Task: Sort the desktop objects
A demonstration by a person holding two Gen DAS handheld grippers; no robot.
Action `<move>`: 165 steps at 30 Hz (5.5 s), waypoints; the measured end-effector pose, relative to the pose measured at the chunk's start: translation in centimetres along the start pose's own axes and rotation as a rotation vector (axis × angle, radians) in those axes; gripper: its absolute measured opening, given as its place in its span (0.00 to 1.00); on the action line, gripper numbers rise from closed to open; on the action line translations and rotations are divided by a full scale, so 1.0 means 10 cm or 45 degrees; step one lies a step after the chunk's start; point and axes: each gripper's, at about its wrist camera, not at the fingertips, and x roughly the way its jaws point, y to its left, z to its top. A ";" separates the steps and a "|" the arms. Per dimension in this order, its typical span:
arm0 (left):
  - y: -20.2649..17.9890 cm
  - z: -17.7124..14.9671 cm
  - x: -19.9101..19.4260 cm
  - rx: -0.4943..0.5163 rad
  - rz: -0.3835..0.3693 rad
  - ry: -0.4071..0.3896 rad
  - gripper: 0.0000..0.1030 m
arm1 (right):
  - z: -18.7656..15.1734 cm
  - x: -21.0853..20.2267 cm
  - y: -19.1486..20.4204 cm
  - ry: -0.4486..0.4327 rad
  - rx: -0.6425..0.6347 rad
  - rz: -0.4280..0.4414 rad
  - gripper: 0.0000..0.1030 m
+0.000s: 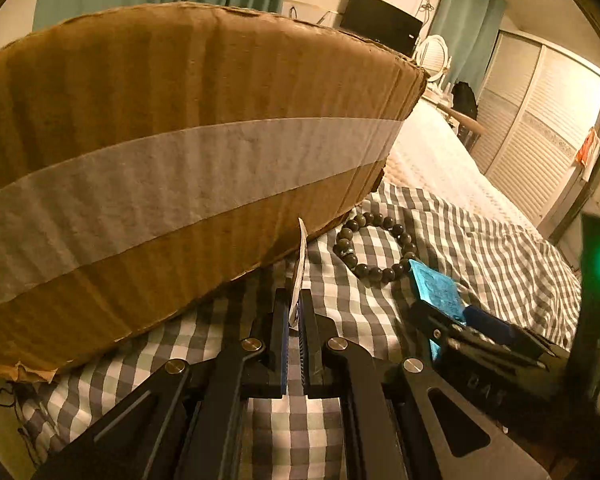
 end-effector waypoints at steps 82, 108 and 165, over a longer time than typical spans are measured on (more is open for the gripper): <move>-0.79 0.14 0.88 0.020 0.173 0.100 0.97 | -0.03 -1.10 -0.90 -0.356 0.063 0.017 0.91; -0.61 -0.03 -0.55 0.252 -0.196 0.015 0.10 | -0.07 -1.11 -0.54 -0.348 0.050 0.124 0.91; 0.48 0.68 -1.34 -0.003 0.225 -0.284 1.00 | 0.40 -1.64 0.72 -0.405 -0.054 0.043 0.99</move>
